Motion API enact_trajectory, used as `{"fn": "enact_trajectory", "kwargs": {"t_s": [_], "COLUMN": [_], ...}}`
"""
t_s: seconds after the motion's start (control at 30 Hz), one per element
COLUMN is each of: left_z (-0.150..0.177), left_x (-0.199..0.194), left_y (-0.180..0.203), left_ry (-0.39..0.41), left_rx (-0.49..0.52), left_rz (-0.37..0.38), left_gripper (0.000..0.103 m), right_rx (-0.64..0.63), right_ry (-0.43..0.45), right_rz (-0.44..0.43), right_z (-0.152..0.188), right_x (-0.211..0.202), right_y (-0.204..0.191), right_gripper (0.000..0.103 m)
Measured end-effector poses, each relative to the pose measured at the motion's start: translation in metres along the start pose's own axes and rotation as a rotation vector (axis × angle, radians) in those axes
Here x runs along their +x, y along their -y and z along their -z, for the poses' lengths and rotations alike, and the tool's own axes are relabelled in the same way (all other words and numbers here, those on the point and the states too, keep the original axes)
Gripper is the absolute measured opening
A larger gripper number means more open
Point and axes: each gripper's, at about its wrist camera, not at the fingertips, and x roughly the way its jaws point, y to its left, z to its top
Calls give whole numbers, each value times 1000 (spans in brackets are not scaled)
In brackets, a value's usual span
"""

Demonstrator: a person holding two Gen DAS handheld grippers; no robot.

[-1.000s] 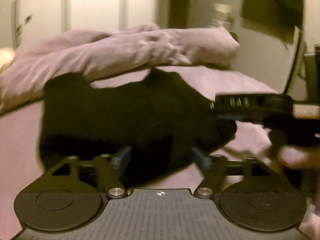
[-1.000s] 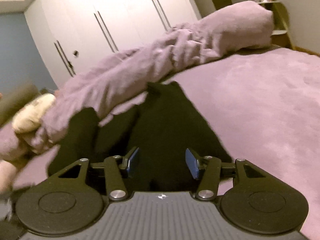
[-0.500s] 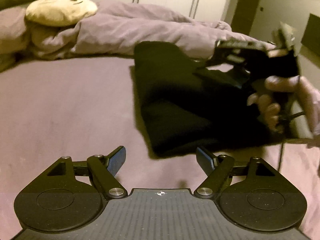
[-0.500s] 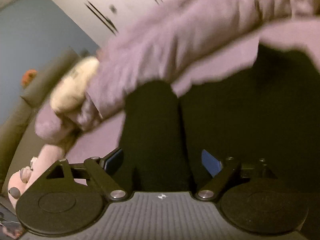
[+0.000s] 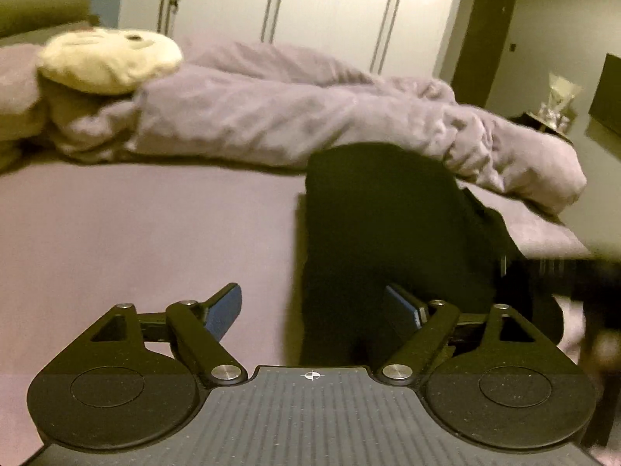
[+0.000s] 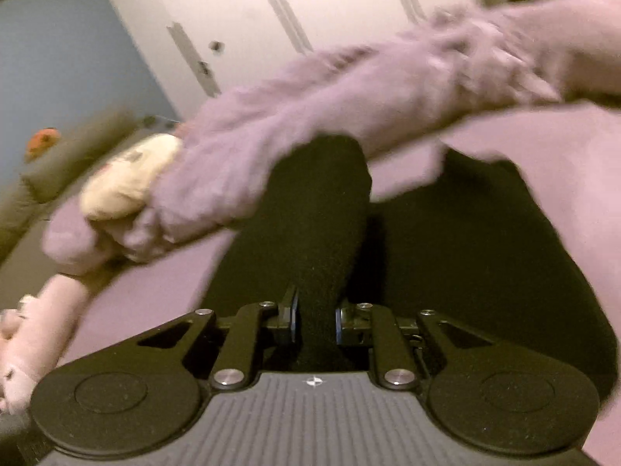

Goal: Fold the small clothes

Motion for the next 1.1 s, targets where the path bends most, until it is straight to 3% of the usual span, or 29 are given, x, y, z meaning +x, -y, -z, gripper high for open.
{"fn": "enact_trajectory", "kwargs": {"t_s": [0.07, 0.17, 0.27, 0.3, 0.37, 0.47, 0.63, 0.67, 0.7, 0.77, 0.93, 0.97, 1.0, 1.03, 1.1], "left_z": [1, 12, 21, 21, 20, 20, 19, 19, 19, 19, 19, 19, 19, 18, 15], "left_x": [27, 65, 70, 70, 71, 73, 72, 72, 73, 74, 73, 73, 71, 68, 58], "left_y": [8, 17, 25, 26, 24, 23, 25, 24, 24, 23, 21, 22, 21, 20, 19], "left_ry": [-85, -217, -191, -179, -183, -196, -196, -197, -198, -200, -206, -207, -207, -202, -179], "left_rx": [-17, 22, 83, 89, 62, 20, 41, 42, 40, 35, 27, 27, 28, 25, 13], "left_rz": [14, 26, 15, 10, 19, 29, 29, 27, 27, 29, 30, 29, 28, 25, 19], "left_gripper": [86, 83, 83, 83, 83, 83, 84, 84, 84, 85, 85, 85, 85, 85, 84], "right_rx": [4, 43, -3, -15, 5, 135, 194, 170, 152, 147, 198, 196, 183, 154, 29], "right_ry": [-24, -42, 1, 33, 42, -51, -77, -80, -87, -90, -139, -147, -145, -141, -81], "right_rz": [44, -16, -13, 1, -26, -122, -211, -222, -223, -233, -276, -272, -248, -218, -137], "right_z": [14, 10, -5, -9, -16, -21, -20, -20, -20, -22, -32, -34, -35, -36, -40], "right_x": [10, 13, -3, -6, -6, 15, 36, 38, 39, 42, 62, 66, 66, 66, 55], "right_y": [19, 31, 27, 26, 37, 59, 60, 56, 55, 52, 47, 43, 40, 33, 14], "right_gripper": [16, 20, 48, 70, 79, 79, 74, 49, 33, 34, 57, 57, 48, 28, 24]}}
